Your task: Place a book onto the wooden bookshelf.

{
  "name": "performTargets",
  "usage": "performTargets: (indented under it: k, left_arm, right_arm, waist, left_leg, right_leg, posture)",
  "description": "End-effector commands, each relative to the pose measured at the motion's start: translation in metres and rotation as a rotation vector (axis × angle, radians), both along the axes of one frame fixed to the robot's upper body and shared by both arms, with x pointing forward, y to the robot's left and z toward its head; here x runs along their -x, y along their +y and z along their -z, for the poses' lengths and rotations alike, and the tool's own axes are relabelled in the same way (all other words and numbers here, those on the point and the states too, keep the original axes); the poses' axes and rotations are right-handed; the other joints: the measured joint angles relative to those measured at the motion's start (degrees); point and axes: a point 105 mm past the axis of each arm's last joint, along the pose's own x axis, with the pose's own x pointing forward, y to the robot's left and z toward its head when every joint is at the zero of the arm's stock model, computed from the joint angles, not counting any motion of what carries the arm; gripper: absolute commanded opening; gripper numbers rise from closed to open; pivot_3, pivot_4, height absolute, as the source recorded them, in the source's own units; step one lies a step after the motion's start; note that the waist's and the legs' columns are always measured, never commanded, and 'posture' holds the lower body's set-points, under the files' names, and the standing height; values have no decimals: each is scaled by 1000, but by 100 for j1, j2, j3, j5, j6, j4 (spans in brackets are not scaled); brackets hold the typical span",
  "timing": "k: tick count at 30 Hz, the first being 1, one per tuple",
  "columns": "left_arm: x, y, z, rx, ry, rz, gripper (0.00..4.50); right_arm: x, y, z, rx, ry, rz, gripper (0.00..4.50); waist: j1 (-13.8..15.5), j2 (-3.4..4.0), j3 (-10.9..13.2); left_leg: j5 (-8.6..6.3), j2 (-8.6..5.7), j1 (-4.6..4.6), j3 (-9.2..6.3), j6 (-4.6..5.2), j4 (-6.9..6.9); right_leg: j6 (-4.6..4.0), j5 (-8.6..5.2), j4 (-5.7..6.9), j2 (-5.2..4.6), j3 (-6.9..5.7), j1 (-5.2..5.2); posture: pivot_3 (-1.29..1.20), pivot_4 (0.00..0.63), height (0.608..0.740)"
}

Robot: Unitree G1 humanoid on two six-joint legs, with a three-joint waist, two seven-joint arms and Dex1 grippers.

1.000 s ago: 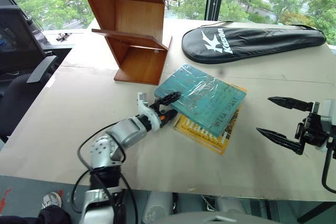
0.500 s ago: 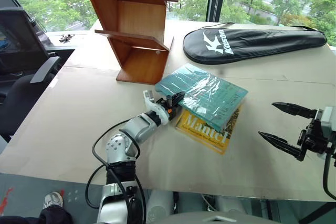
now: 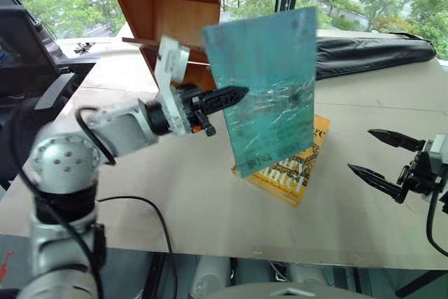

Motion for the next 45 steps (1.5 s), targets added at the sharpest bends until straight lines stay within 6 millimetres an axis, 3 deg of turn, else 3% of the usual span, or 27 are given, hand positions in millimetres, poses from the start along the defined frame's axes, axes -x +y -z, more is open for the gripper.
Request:
performTargets:
  k: [1,5,7,10,14,18,21,24,27,35,45]
  left_arm:
    - [12,-2,-44,-132,-348,66,48]
    - [0,0,-80,-494,-813,-38,48]
    - [-11,5,-97,-621,-948,-127,48]
    - [-22,17,-110,-701,-957,-195,48]
    - [-28,30,-107,-787,-882,-220,48]
    - [-37,60,-111,-912,-827,-329,48]
    - [-46,72,-117,-1003,-839,-428,48]
    - [-55,87,-124,-1213,-916,-562,48]
    - [-60,101,-117,-1340,-796,-596,48]
    - [-59,99,-90,-1469,-626,-509,48]
    - [-91,92,-57,-1493,-517,-587,48]
  right_arm:
    - [-4,0,-6,2,-40,-12,4500]
    - [-11,0,-6,-2,-48,-25,4500]
    - [-14,0,-7,-5,-55,-28,4500]
    - [-19,-2,-7,-5,-66,-29,4500]
    - [-23,-3,-7,-4,-77,-28,4500]
    - [-28,-3,-7,-8,-89,-31,4500]
    - [-31,-2,-7,-13,-100,-28,4500]
    - [-33,-1,-6,-19,-106,-27,4500]
    - [-34,1,-6,-23,-108,-31,4500]
    - [-28,4,-16,-53,-139,-47,4500]
    - [-12,19,-64,-174,-248,-193,4500]
  waist:
    - [-2,-6,7]
    - [-30,5,18]
    - [-42,9,21]
    - [-60,11,22]
    - [-80,11,22]
    - [-95,11,24]
    - [-80,7,27]
    - [-63,1,30]
    - [-73,-9,35]
    - [-228,-8,36]
    - [-229,-7,35]
  left_leg:
    - [0,1,-3,-1,0,-1]
    - [2,1,-10,5,-3,-6]
    - [1,-13,-6,10,-3,-20]
    - [1,-11,-4,13,-2,-27]
    - [2,-7,-57,22,-2,-24]
    - [3,9,-99,42,-3,19]
    - [3,8,-98,51,-3,18]
    - [2,7,-100,54,-2,18]
    - [2,6,-100,56,-2,17]
    - [3,19,-96,79,-3,16]
    - [2,16,-93,84,-2,20]
  right_leg:
    - [0,0,-2,2,-2,-3]
    - [1,0,-4,7,4,-16]
    - [5,-1,-9,5,14,-16]
    - [9,-3,-9,5,19,-20]
    - [13,-5,14,6,35,-94]
    - [17,-6,24,16,51,-126]
    - [23,-10,25,17,59,-129]
    - [24,-10,25,15,60,-131]
    - [24,-10,25,16,63,-131]
    - [23,-10,41,29,93,-149]
    - [23,-8,52,26,107,-153]
  posture:
    - [0,150,740]
    - [0,150,740]
    - [0,150,740]
    - [0,150,740]
    - [0,150,740]
    - [0,150,740]
    - [0,150,740]
    - [0,150,740]
    - [0,150,740]
    - [0,150,740]
    - [0,150,740]
